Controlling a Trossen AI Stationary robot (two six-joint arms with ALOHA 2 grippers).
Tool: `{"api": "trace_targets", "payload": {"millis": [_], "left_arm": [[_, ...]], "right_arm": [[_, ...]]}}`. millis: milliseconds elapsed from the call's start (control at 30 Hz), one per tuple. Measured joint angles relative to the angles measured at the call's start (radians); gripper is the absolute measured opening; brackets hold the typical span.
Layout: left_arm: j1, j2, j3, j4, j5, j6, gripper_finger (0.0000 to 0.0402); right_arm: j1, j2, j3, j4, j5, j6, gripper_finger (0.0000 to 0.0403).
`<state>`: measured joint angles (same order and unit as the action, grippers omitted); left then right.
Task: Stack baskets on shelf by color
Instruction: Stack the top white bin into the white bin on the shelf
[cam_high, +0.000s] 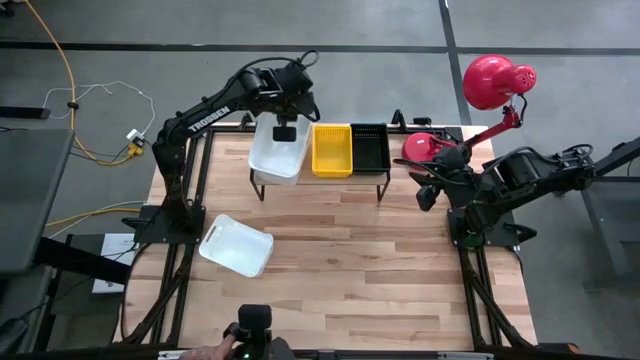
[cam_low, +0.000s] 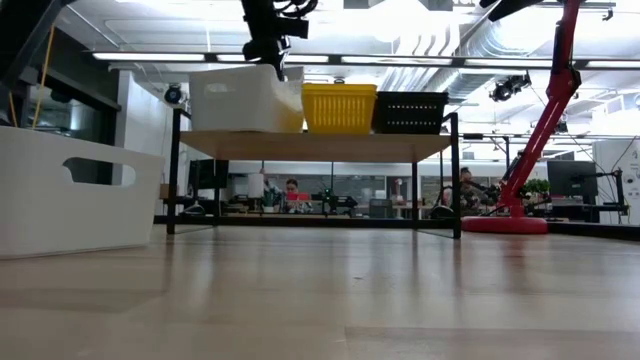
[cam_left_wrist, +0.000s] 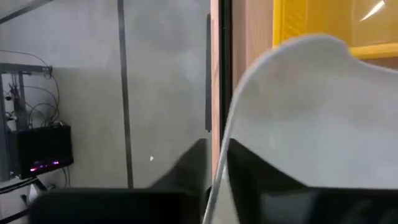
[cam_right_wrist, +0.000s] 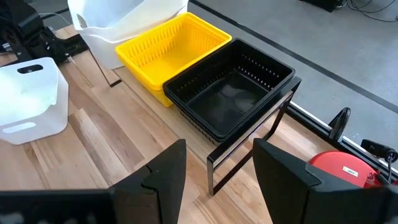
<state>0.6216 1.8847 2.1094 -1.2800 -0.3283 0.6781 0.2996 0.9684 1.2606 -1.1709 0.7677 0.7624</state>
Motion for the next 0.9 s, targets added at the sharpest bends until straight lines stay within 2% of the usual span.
{"api": "trace_targets", "payload": {"millis": [33, 100, 200, 367, 900], "left_arm": [[0.0, -0.002, 0.0, -0.003, 0.001, 0.003, 0.0024], [0.002, -0.007, 0.0, -0.003, 0.004, 0.005, 0.001], [0.002, -0.007, 0.0, -0.002, 0.006, 0.036, 0.0018], [0.008, -0.007, 0.031, -0.003, 0.012, 0.066, 0.0003], [0.069, -0.007, 0.199, -0.01, 0.059, 0.043, 0.0]], "right_arm": [[0.0, 0.0, 0.0, 0.0, 0.0, 0.0, 0.0172], [0.0, 0.0, 0.0, 0.0, 0.0, -0.001, 0.0172], [0.0, 0.0, 0.0, 0.0, 0.0, 0.0, 0.0172], [0.0, 0.0, 0.0, 0.0, 0.0, 0.0, 0.0172], [0.0, 0.0, 0.0, 0.0, 0.0, 0.007, 0.0172]]}}
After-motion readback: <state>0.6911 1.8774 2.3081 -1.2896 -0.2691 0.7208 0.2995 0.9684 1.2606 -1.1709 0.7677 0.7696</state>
